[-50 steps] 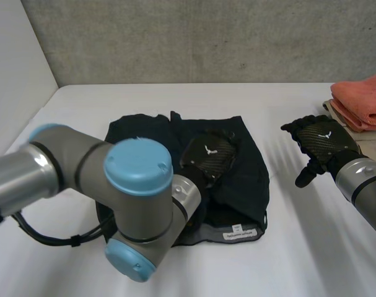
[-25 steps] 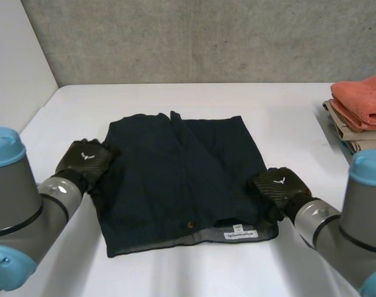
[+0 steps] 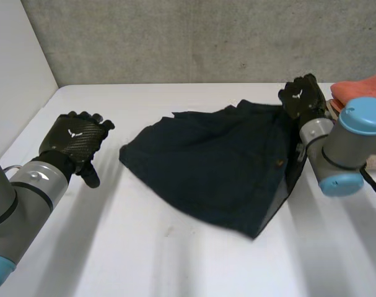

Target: Fold the laundry.

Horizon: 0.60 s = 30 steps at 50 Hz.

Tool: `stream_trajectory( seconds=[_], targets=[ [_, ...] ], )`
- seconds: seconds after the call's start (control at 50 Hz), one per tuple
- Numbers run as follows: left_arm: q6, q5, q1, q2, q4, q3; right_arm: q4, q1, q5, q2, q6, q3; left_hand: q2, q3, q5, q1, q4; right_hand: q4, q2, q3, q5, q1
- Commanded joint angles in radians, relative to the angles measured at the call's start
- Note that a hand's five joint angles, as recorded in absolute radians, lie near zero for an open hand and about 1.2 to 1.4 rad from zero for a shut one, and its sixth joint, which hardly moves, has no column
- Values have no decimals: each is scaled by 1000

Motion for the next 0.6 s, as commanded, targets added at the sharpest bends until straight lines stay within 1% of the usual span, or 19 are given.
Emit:
stream_trajectory(
  seconds=[0.02, 0.04, 0.08, 0.1, 0.12, 0.18, 0.22, 0.26, 0.28, 0.32, 0.34, 0.4, 0.44, 0.48, 0.52, 0.54, 0.6],
  targets=[
    [6, 8, -17, -72, 68, 18, -8, -31, -87, 192, 66, -220, 9, 2, 22, 9, 12, 200, 255, 211, 213, 272],
    [6, 13, -21, -87, 77, 25, -8, -32, -84, 201, 88, -225, 9, 2, 22, 9, 12, 131, 187, 142, 144, 203],
    [6, 27, -29, -128, 96, 50, -4, -34, -73, 193, 106, -214, 15, 8, 28, 15, 18, -237, -182, -227, -224, -165],
    [8, 31, -29, -142, 100, 57, 2, -31, -68, 184, 114, -205, 15, 8, 28, 15, 18, -524, -469, -514, -511, -452],
    [8, 38, -29, -156, 102, 67, 12, -29, -52, 151, 129, -170, 18, 11, 31, 18, 21, -1018, -963, -1008, -1005, -946],
    [9, 71, -29, -219, 105, 119, 33, -29, -16, 69, 151, -87, 38, 32, 52, 39, 42, -1022, -966, -1011, -1009, -950],
    [11, 102, -27, -277, 105, 169, 77, -29, 25, -56, 165, 11, 73, 67, 87, 74, 77, -1022, -966, -1011, -1009, -950],
    [11, 122, -26, -315, 102, 206, 119, -29, 47, -132, 169, 65, 88, 82, 101, 89, 92, -1022, -966, -1011, -1009, -950],
    [11, 142, -21, -358, 99, 244, 175, -28, 63, -211, 172, 117, 94, 88, 107, 94, 98, -1022, -966, -1011, -1009, -950],
    [14, 163, -17, -403, 91, 289, 246, -26, 76, -282, 174, 160, 138, 131, 151, 138, 141, -1022, -966, -1011, -1009, -950],
    [20, 180, -15, -438, 87, 320, 322, -26, 85, -337, 177, 193, 158, 152, 172, 159, 162, -1022, -966, -1011, -1009, -950],
    [43, 206, -12, -486, 76, 363, 479, -25, 91, -403, 209, 252, 161, 155, 175, 162, 165, -1022, -966, -1011, -1009, -950],
    [83, 231, -1, -532, 68, 403, 547, -22, 90, -425, 250, 278, 182, 176, 195, 182, 186, -1022, -966, -1011, -1009, -950],
    [130, 246, 12, -576, 70, 439, 626, -22, 88, -466, 341, 328, 217, 211, 231, 218, 221, -1022, -966, -1011, -1009, -950],
    [165, 254, 22, -610, 68, 470, 660, -22, 77, -492, 404, 362, 255, 249, 269, 256, 259, -1022, -966, -1011, -1009, -950],
    [194, 258, 26, -639, 64, 499, 673, -19, 74, -514, 462, 402, 328, 322, 342, 329, 332, -1022, -966, -1011, -1009, -950],
    [228, 259, 23, -690, 45, 542, 650, -2, 54, -555, 545, 505, 417, 410, 430, 417, 420, -1022, -966, -1011, -1009, -950]
  ],
)
